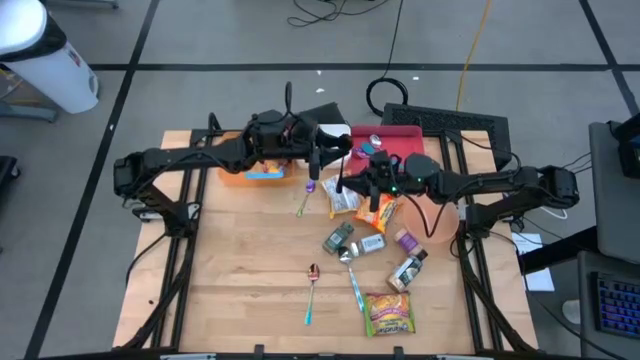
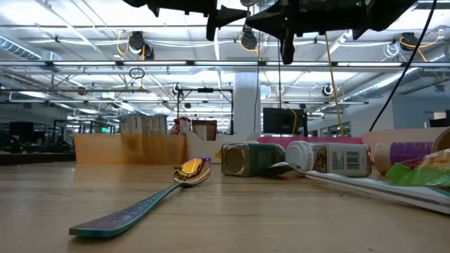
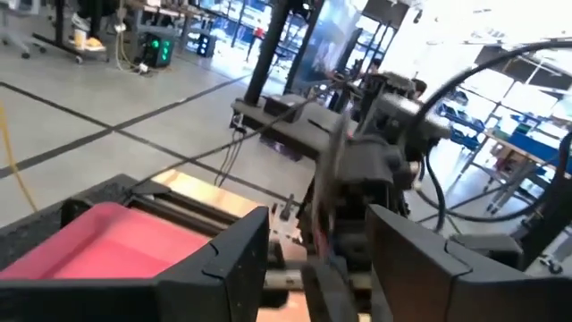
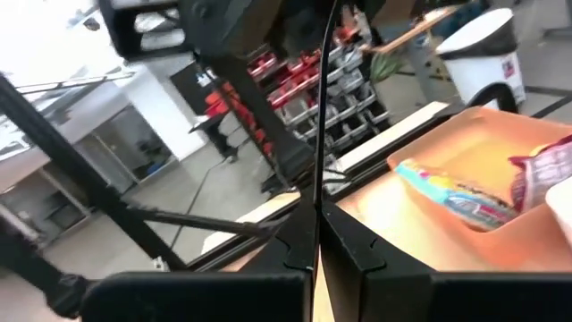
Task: Pick & Place Food Item
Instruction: Put the black spoon into the red bin
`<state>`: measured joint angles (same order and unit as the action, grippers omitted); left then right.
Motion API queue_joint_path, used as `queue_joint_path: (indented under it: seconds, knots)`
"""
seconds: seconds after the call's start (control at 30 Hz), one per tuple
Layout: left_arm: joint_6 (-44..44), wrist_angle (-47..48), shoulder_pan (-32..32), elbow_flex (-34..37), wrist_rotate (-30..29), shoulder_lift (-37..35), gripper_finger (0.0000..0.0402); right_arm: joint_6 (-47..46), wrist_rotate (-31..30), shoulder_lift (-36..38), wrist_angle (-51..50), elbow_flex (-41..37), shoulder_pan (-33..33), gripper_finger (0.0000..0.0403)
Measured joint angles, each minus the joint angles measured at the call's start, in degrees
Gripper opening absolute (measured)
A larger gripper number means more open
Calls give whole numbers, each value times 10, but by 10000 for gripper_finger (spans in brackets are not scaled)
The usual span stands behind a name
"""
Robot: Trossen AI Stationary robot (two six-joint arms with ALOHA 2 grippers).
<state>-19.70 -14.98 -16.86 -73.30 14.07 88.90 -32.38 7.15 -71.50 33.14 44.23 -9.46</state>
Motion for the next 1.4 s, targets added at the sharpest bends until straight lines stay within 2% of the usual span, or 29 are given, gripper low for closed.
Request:
queue_joint_path:
  seconds: [0.13,0.27,0.57,0.93,1.33,1.4]
  knots:
    - [18,1,-5,-15,3,0,189,-2,32,0,-13,0,-7,0]
    - [21,7,-15,-29,14,0,188,-3,40,0,-27,0,-11,0]
    - [40,135,-30,-65,40,0,165,-13,86,0,-28,0,-22,0]
    - [58,150,-32,-78,39,0,106,-26,138,0,-33,0,-45,0]
    - [66,170,-33,-78,38,0,12,-27,141,0,-41,0,-48,0]
    - [68,171,-33,-78,37,1,9,-27,141,0,-45,0,-48,0]
